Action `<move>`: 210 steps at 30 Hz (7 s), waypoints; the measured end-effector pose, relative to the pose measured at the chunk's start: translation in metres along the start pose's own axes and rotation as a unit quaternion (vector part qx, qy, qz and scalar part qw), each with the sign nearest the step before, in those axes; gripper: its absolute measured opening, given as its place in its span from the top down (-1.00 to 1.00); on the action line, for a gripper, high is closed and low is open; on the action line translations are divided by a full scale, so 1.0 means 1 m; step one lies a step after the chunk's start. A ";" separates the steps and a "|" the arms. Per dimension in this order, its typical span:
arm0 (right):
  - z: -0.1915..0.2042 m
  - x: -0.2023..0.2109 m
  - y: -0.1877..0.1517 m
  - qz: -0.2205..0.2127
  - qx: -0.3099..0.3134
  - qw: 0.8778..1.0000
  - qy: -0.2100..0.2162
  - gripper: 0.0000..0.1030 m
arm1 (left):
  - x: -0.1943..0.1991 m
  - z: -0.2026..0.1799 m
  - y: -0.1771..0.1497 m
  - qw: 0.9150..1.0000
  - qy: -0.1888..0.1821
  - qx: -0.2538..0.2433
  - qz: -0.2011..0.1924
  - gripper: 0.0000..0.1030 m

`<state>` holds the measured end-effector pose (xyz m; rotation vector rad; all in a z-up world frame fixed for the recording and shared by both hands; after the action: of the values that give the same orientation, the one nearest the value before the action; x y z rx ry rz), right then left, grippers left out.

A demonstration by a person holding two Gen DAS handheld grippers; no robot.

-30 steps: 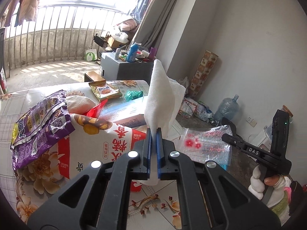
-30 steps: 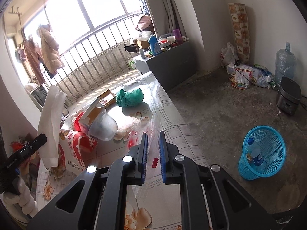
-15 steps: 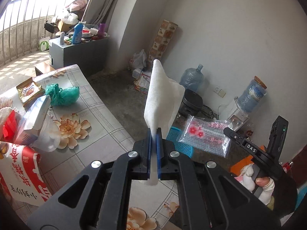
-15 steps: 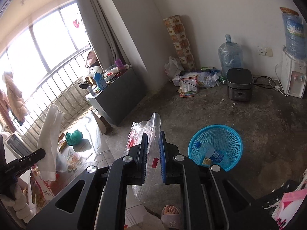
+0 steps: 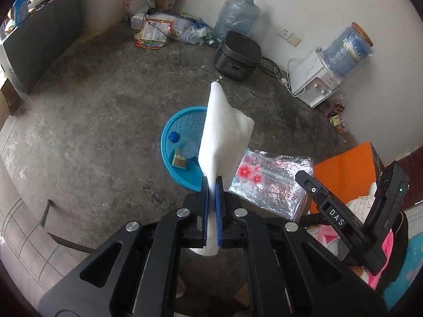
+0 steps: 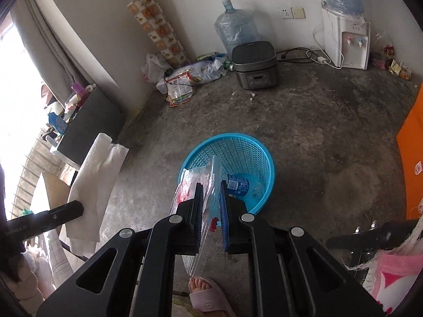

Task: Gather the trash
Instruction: 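Carry bag and tissue over the blue wastebasket and open both tools, then move both open tools back toward the table, then grasp the purple snack bag with the left tool while the right tool grasps the red-white candy bag, then carry both bags over the blue wastebasket and open both tools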

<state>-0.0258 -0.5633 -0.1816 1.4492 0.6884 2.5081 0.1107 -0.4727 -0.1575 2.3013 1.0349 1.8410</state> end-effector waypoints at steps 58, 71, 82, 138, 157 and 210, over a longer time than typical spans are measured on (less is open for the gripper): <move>0.237 0.189 -0.095 -0.162 0.278 0.921 0.218 -0.87 | 0.358 0.093 -0.167 0.910 0.188 0.087 -0.359 -0.82; 0.341 0.209 -0.238 0.045 0.339 0.861 0.376 -0.82 | 0.428 0.198 -0.346 0.841 0.391 0.169 -0.332 -0.81; 0.382 0.192 -0.307 0.145 0.370 0.835 0.381 -0.60 | 0.408 0.253 -0.390 0.843 0.474 0.128 -0.219 -0.50; 0.380 0.205 -0.349 0.305 0.320 0.758 0.479 0.94 | 0.490 0.249 -0.418 0.829 0.439 0.194 -0.286 1.00; 0.309 0.266 -0.278 0.241 0.287 0.776 0.506 0.95 | 0.526 0.151 -0.360 0.864 0.313 0.124 -0.373 1.00; -0.003 -0.082 0.043 0.026 -0.054 0.998 0.025 0.95 | -0.132 -0.019 0.073 0.996 0.033 -0.081 0.024 0.47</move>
<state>0.0176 -0.6318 -0.2261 1.3888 0.5196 2.5854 0.1175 -0.6027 -0.2364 2.2056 0.8109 1.9514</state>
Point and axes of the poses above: each gripper's, at about its wrist camera, not at the fingertips, and x roughly against the way its jaws point, z to its left, y to its top, the point moved 9 cm from there along -x, roughly the way its jaws point, and after that the axes turned 8 degrees about -x, right-handed, at the moved point
